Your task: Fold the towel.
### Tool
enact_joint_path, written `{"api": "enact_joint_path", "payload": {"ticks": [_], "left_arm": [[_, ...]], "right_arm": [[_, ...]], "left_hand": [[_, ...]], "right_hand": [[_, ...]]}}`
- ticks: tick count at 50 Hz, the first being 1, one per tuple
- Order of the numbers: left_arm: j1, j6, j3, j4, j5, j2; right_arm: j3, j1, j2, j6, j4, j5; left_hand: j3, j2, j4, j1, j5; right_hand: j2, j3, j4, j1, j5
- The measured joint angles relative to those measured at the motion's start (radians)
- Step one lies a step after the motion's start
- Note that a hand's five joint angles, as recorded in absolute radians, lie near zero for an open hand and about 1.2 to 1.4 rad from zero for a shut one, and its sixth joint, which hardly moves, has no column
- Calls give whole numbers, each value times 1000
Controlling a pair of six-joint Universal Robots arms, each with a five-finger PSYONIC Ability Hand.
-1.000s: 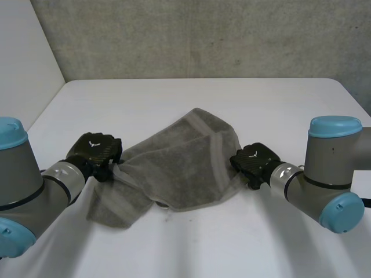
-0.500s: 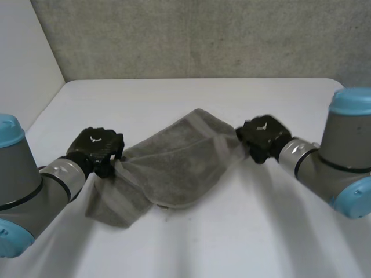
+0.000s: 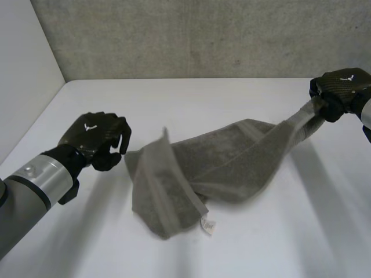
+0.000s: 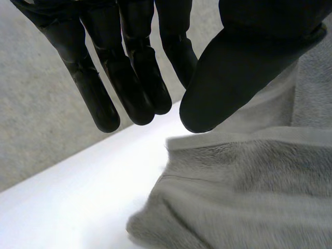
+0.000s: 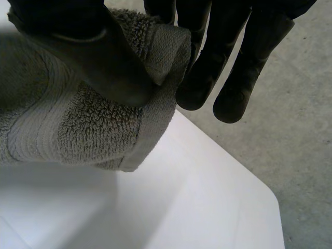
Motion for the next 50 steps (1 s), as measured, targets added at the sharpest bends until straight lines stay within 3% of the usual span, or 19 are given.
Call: {"api": "enact_joint_path", "payload": {"ticks": [11,13,15,19,24,30,35,46,50], "left_arm": [[62,3,65,9,16,-103],[62,3,86,11,17,-125],[46,4,102,11,19,-144],[-58,9,121,17,20,-167],[-199,32,132,25,19,-195],[-350,155,188,20,5,-297],[-428,292,247,14,-45,-405],[-446,385,299,19,-113,-512],[-445,385,303,19,-114,-524]], "right_arm": [[-23,15,51,-28,-6,23],[-29,21,66,-30,-6,32],[-33,29,82,-31,-7,43],[-31,44,111,-35,-11,64],[-23,50,131,-45,-15,75],[-10,49,138,-55,-17,76],[7,49,138,-58,-26,73],[37,52,146,-60,-55,73],[42,52,153,-69,-59,73]], "left_hand": [[38,37,38,24,33],[-66,-69,-58,-51,-43],[-285,-288,-288,-279,-282],[-634,-643,-635,-631,-633],[-737,-739,-739,-726,-736],[-728,-728,-730,-721,-719],[-612,-614,-613,-604,-605],[-462,-463,-472,-456,-466],[-288,-281,-288,-278,-285]], "right_hand": [[0,0,0,0,0],[0,0,0,0,0],[0,0,0,0,0],[0,0,0,0,0],[0,0,0,0,0],[0,0,0,0,0],[0,0,0,0,0],[0,0,0,1,0],[0,0,0,1,0]]}}
